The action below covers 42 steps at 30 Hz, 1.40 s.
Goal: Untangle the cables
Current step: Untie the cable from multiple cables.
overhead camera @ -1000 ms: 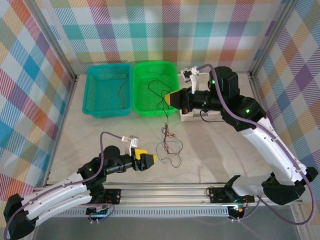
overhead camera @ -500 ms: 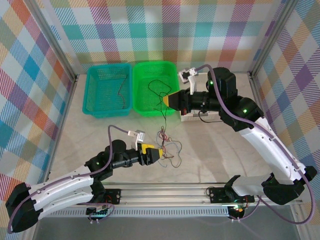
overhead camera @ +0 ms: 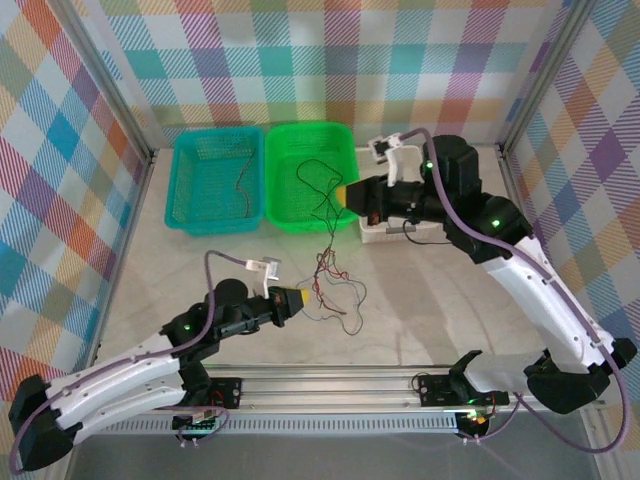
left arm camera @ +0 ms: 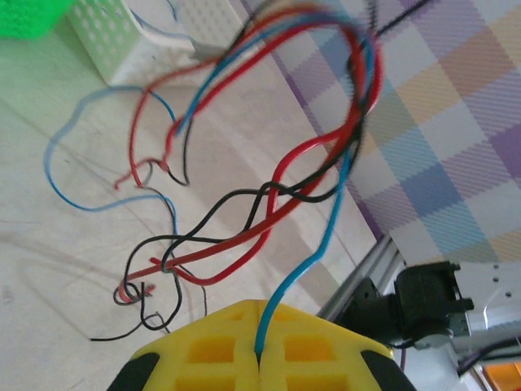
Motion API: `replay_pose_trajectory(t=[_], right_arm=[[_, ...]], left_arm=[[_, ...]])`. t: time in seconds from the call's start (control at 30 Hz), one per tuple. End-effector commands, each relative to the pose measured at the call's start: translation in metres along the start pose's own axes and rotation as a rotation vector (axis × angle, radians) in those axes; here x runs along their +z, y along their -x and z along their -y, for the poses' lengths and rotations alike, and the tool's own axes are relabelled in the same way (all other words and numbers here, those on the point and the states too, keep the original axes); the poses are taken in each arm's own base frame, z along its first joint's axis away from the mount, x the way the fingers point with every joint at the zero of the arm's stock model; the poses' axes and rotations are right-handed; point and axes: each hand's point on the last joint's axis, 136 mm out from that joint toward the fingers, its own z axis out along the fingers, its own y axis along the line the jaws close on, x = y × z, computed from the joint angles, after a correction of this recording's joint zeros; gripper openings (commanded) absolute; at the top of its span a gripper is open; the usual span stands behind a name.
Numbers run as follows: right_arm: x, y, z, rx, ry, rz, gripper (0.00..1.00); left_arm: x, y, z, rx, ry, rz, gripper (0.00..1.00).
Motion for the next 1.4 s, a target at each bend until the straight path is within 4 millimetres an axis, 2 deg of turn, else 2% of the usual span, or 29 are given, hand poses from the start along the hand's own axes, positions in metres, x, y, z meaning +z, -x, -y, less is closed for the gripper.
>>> replay_pose_trajectory(t=[0.0, 0.07, 0.17, 0.33, 0.43, 0.7, 0.87, 1.07, 1.2, 1.37], right_arm=[[-0.037, 0.015, 0.049, 0.141, -0.154, 0.119, 0.00], [-0.059, 0.018, 0.086, 0.222, -0.246, 0.179, 0.00], [-0.079, 0.015, 0.120, 0.319, -0.315, 0.225, 0.00], [-0.105, 0.005, 0.164, 0.426, -0.426, 0.288, 0.00], [-0.121, -0.002, 0.183, 0.484, -0.482, 0.327, 0.00], [-0.148, -0.019, 0.206, 0.484, -0.661, 0.370, 0.00], [-0.163, -0.036, 0.225, 0.462, -0.821, 0.343, 0.00], [-0.161, -0.055, 0.240, 0.477, -0.863, 0.304, 0.00], [-0.161, -0.061, 0.245, 0.473, -0.884, 0.295, 0.00], [-0.168, -0.071, 0.256, 0.479, -0.956, 0.279, 0.00]], left_arm=[[-0.039, 0.032, -0.013, -0.027, 0.148, 0.101, 0.00], [-0.063, 0.037, -0.025, -0.039, 0.245, 0.105, 0.00], [-0.094, 0.048, -0.032, -0.029, 0.338, 0.117, 0.00], [-0.133, 0.061, -0.038, 0.030, 0.480, 0.118, 0.00], [-0.154, 0.068, -0.039, 0.060, 0.536, 0.134, 0.00], [-0.198, 0.089, -0.041, 0.129, 0.673, 0.202, 0.00], [-0.238, 0.109, -0.035, 0.149, 0.739, 0.304, 0.00], [-0.272, 0.137, -0.009, 0.201, 0.712, 0.398, 0.00], [-0.275, 0.152, 0.011, 0.237, 0.664, 0.407, 0.00], [-0.299, 0.177, 0.032, 0.287, 0.667, 0.481, 0.00]])
